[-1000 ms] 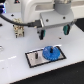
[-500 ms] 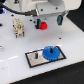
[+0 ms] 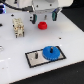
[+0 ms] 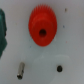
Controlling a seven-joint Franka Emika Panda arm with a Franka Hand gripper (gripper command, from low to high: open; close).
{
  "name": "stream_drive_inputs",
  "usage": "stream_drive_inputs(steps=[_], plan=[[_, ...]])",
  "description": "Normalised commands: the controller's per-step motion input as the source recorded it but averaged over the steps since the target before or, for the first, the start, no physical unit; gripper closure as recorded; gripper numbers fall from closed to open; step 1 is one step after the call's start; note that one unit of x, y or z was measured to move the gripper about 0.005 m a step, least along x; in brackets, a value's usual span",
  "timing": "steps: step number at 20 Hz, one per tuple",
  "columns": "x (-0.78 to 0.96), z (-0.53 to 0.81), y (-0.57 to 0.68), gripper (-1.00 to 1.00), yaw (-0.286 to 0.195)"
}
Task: Insert the blue gear onto the right peg, followed by the red gear
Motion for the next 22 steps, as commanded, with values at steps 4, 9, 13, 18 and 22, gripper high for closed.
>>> stream_drive_inputs(steps=[4, 9, 13, 18, 22], plan=[[-0.23, -0.34, 0.10, -1.00, 0.000], [-0.23, -0.34, 0.01, -1.00, 0.000], [-0.21, -0.32, 0.02, -1.00, 0.000], [-0.11, -0.30, 0.04, -1.00, 0.000], [-0.07, -0.25, 0.00, -1.00, 0.000]])
